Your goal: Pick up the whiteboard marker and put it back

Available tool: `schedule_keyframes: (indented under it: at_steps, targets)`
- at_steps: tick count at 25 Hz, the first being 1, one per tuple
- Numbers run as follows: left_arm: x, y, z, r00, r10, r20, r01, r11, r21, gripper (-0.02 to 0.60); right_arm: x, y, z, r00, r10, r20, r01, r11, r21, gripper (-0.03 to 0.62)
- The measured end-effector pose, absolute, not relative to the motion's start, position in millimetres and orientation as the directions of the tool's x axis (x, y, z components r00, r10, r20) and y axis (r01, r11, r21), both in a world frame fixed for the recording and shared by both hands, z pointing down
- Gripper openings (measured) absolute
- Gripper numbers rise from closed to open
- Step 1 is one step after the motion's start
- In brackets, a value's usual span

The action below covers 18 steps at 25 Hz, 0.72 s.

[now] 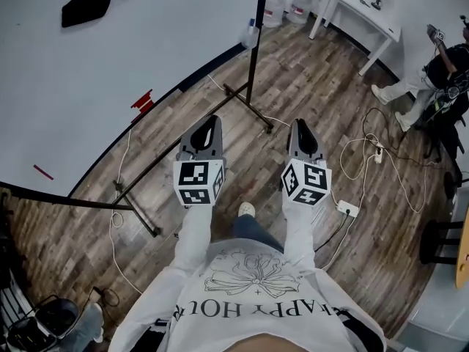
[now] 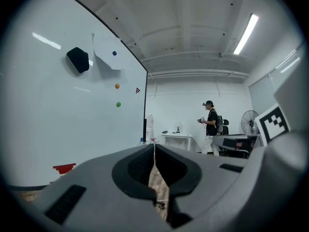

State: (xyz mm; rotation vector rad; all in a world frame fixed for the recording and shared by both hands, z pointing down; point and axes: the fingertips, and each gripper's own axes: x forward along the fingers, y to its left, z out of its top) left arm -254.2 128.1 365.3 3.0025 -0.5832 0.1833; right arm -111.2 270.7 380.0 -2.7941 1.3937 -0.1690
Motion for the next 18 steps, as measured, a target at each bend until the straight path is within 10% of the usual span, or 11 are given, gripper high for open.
schedule_keyframes:
  at_steps: [18]
  targets:
    - [-116,96,380,0.889,-0.429,0.160,-0.440,-0.897,0.040,0.009,24,227,394,0.513,-0.853,0.098,-0.853,-0.519,-0.057,0.023]
